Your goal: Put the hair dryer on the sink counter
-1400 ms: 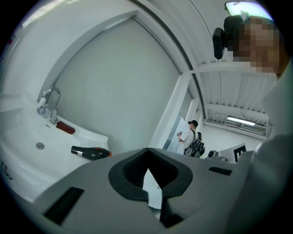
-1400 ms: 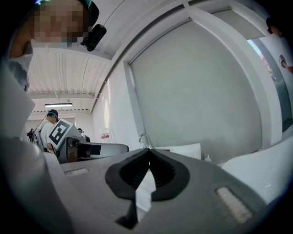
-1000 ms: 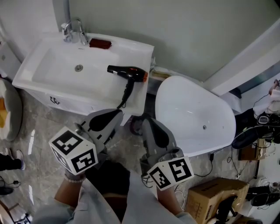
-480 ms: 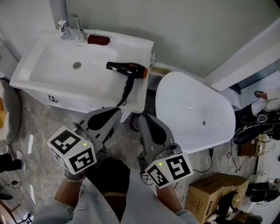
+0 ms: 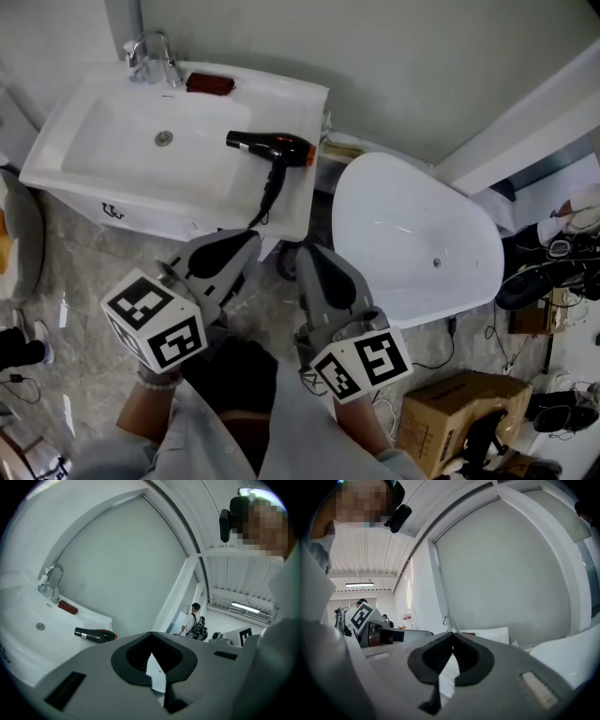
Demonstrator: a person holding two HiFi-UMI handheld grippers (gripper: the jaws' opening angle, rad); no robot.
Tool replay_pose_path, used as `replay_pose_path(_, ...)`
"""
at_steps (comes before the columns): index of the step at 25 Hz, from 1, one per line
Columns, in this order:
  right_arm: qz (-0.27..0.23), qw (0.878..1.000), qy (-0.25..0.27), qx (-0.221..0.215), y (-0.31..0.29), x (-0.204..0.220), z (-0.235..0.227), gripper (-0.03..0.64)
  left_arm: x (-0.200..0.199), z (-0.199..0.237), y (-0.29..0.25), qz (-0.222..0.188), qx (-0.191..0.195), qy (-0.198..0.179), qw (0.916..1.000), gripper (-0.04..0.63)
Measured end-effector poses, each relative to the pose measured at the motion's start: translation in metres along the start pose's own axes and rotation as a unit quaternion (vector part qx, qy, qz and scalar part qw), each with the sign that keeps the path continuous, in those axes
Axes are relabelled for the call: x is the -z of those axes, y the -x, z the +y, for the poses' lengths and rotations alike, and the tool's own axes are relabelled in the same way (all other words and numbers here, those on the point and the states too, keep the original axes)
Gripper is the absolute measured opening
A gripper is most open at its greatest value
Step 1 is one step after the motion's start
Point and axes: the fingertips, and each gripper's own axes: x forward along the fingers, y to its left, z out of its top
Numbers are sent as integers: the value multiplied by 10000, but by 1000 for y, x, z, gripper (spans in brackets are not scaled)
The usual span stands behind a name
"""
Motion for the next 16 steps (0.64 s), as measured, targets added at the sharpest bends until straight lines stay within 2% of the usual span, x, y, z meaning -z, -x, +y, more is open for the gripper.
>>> replay_pose_path(16, 47, 10000, -8, 24, 2, 2, -1, -3, 1, -1, 0, -15, 10, 24, 10000, 5)
